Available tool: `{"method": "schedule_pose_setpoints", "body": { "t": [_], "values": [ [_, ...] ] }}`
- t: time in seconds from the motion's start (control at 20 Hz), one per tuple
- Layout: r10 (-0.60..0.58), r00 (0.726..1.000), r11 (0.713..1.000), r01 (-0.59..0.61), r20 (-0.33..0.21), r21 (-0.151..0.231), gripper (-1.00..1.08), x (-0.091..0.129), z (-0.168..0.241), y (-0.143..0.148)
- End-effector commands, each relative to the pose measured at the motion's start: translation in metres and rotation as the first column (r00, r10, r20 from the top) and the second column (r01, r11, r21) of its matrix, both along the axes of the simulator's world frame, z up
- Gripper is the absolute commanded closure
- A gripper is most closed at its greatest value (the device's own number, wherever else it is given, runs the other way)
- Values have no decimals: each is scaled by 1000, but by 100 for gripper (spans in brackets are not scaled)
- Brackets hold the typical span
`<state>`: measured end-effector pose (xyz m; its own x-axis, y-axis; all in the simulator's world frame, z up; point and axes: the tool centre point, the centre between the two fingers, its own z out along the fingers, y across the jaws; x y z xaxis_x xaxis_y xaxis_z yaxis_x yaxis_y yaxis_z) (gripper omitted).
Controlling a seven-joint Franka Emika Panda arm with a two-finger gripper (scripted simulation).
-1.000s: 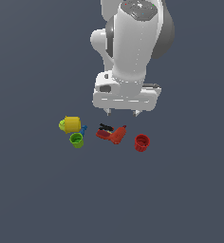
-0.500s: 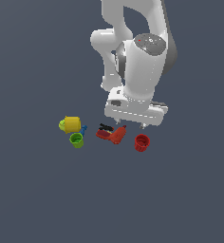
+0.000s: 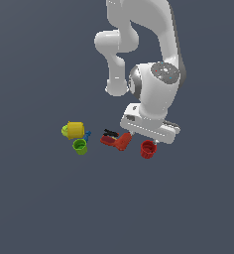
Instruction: Pick up a designated object from a clutter of objects.
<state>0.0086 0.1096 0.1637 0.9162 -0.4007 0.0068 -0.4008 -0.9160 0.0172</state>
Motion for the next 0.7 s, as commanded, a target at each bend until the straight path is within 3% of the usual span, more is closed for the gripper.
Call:
{"method": "schedule_pose_setpoints", "body": {
  "t": [0.0,0.65],
  "values": [
    [-50,999,999,50,1,4,-92,-2,-14,9],
    [-213,977,977,213,1,17,-92,-11,-61,39]
  ]
}}
